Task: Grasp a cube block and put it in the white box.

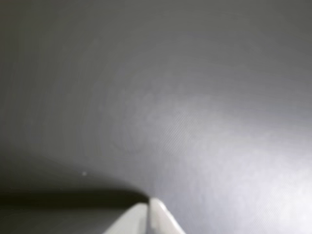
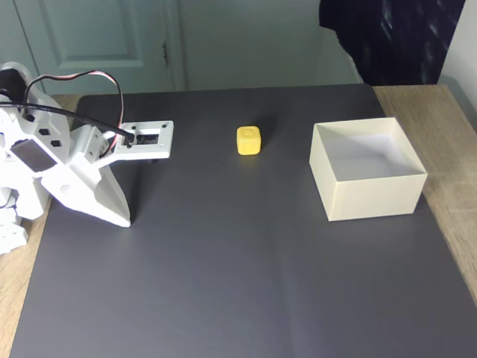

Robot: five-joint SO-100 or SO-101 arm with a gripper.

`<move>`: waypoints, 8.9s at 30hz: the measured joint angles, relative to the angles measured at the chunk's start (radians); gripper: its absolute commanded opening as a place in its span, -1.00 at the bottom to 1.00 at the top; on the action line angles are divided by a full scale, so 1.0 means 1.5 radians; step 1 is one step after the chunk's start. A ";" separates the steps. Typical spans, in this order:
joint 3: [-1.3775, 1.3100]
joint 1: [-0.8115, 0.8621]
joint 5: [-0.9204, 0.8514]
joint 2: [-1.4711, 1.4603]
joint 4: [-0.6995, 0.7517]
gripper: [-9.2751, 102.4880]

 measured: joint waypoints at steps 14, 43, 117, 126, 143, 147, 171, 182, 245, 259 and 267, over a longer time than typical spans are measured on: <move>0.000 0.000 0.000 0.000 0.000 -0.82; 0.000 0.000 0.000 0.000 0.000 -0.82; 0.000 -0.101 0.027 0.002 -0.087 -0.79; -0.041 -0.169 0.009 -0.061 -0.200 -0.82; -0.496 -0.211 0.008 -0.751 -0.459 -0.73; -0.557 -0.229 0.011 -0.845 -0.487 -0.64; -0.706 -0.189 0.024 -1.067 -0.518 -0.23; -0.778 -0.189 0.012 -1.168 -0.491 -0.16; -0.843 -0.233 0.025 -1.300 -0.494 -0.84; -0.841 -0.240 0.044 -1.137 -0.442 -0.84; -0.962 -0.234 0.056 -1.118 -0.396 -0.84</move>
